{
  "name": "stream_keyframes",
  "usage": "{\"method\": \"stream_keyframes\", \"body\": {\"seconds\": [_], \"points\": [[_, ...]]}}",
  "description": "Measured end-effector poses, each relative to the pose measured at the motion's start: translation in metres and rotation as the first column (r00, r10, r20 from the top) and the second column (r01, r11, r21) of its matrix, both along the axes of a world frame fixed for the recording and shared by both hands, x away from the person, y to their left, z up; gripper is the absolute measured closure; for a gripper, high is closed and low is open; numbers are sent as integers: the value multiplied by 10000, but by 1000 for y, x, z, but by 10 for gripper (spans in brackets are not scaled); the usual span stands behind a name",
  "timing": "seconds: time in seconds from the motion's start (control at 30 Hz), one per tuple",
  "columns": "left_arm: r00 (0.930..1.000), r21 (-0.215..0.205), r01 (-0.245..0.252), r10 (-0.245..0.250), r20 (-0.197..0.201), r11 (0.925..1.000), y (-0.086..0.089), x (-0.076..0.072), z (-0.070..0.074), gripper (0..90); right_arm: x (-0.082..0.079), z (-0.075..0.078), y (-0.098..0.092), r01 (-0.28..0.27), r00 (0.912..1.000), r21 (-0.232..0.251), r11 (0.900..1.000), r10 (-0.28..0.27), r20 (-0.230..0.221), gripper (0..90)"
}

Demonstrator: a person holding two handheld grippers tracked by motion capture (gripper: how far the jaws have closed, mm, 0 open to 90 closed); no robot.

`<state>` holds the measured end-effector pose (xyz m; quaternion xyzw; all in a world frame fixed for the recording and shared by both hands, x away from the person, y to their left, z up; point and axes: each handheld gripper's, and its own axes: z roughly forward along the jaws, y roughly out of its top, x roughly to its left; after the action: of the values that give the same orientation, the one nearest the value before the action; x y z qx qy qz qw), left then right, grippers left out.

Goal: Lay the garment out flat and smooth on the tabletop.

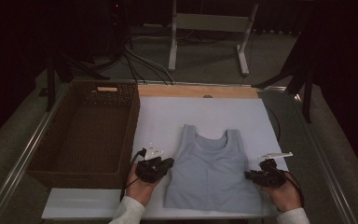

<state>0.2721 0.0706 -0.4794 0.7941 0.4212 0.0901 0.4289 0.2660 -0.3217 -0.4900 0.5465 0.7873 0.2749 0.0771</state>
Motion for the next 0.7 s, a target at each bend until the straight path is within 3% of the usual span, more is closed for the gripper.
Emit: {"method": "stream_keyframes", "body": {"seconds": [0.37, 0.7], "points": [[9999, -71, 138, -138, -42, 9999, -14, 4, -2, 871, -3, 6, -16, 447, 9985, 96, 9990, -450, 321, 797], [9999, -175, 158, -158, 6, 9997, -24, 9, -2, 870, -1, 9, -28, 930, 9918, 116, 9956, -936, 867, 797]]}}
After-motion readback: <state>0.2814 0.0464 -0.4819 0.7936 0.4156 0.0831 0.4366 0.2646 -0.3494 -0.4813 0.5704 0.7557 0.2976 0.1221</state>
